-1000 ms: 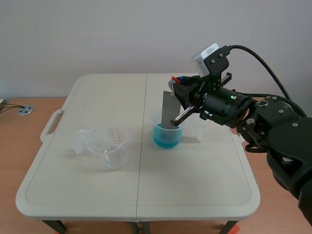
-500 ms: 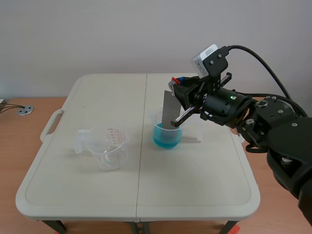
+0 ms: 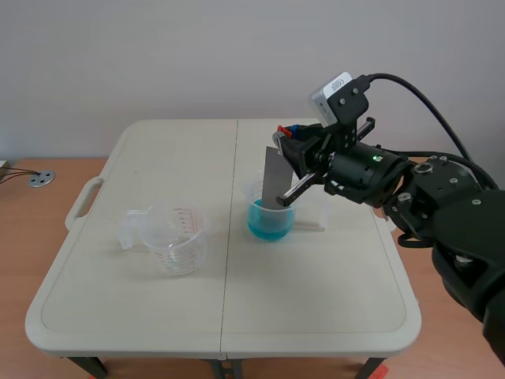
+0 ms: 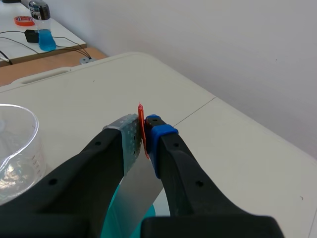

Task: Hold the metal plate by the orange handle, dip it into the blue solution, take it out and point at it, then put the plate back in the beaker on the left.
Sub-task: 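Hold the plate still in the solution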

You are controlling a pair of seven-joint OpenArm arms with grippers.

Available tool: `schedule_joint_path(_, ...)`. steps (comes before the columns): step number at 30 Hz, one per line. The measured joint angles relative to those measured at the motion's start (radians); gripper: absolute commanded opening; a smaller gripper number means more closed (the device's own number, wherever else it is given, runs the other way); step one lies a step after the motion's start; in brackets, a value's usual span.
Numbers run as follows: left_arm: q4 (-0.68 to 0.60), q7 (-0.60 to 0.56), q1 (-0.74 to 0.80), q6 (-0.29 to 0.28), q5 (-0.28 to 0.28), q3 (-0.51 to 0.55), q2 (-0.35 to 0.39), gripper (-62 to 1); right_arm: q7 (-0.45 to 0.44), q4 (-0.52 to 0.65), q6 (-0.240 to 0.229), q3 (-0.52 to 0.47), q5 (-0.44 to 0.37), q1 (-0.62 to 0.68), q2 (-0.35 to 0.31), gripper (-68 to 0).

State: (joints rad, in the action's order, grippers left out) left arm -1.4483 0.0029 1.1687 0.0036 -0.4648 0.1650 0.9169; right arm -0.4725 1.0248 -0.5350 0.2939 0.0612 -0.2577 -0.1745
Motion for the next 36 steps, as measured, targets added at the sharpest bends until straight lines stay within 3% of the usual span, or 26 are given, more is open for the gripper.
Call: schedule_joint_path(36,0.0,0.0,0.0,0.0,0.0,0.0,0.0,-58.6,-0.029,0.006,-0.005,-0.005,0.008,0.0,0.0,-66.0)
